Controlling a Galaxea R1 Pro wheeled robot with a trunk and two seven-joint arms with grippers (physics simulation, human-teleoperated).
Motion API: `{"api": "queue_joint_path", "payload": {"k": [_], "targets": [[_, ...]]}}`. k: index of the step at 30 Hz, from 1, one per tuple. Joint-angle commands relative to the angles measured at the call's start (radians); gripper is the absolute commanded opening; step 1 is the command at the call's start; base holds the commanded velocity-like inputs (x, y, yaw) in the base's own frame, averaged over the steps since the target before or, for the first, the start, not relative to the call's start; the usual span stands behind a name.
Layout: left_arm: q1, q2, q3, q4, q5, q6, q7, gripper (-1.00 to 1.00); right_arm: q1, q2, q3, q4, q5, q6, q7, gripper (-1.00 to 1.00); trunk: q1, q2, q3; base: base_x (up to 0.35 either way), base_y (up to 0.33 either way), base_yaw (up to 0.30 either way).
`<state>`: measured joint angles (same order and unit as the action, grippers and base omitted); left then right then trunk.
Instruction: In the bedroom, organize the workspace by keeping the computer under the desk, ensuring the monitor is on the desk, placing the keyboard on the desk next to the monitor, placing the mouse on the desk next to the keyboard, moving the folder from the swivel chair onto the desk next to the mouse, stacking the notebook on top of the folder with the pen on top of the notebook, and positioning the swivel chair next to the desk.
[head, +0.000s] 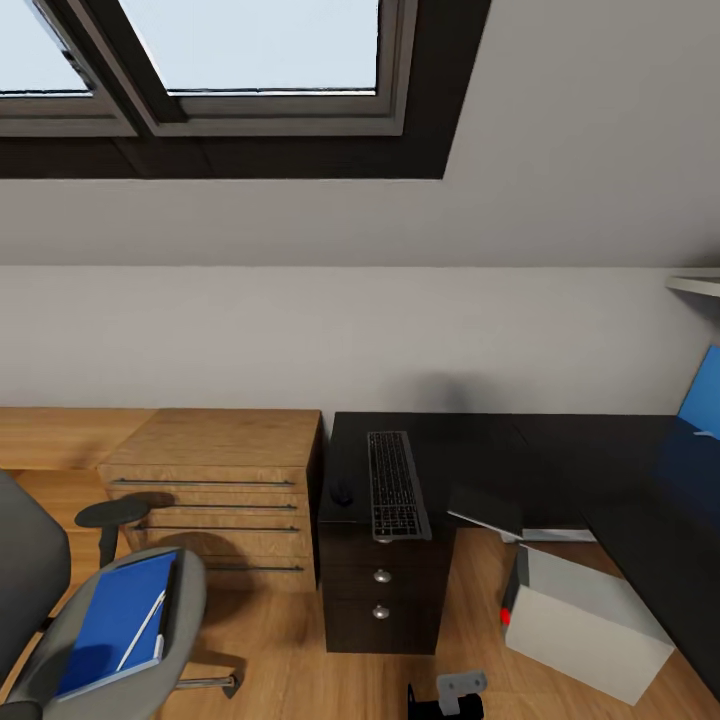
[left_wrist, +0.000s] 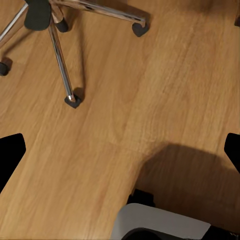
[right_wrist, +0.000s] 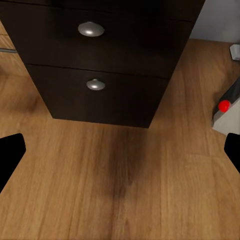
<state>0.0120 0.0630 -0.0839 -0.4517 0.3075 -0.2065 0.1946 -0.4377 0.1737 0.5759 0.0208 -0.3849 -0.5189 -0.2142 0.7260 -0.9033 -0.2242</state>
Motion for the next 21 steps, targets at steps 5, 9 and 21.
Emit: {"api": "queue_joint_path", "payload": {"k": [5,9,21], "targets": [[0.000,-0.004,-0.008,-0.010,0.008,0.016,0.012,1.00,-0.001,0.001,0.009,0.002,-0.005,-0.004,-0.004,1.00,0.019,-0.036,-0.017,0.000,0.000,0.000],[0.000,-0.014,-0.010,-0.008,0.009,0.102,0.014,1.00,-0.001,0.001,0.009,0.002,-0.005,-0.003,-0.004,1.00,0.035,-0.064,-0.029,0.000,0.000,0.000],[0.000,-0.015,-0.010,-0.008,0.008,0.122,0.014,1.00,-0.001,0.001,0.009,0.002,-0.005,-0.003,-0.004,1.00,0.081,-0.148,-0.067,0.000,0.000,0.000]]}}
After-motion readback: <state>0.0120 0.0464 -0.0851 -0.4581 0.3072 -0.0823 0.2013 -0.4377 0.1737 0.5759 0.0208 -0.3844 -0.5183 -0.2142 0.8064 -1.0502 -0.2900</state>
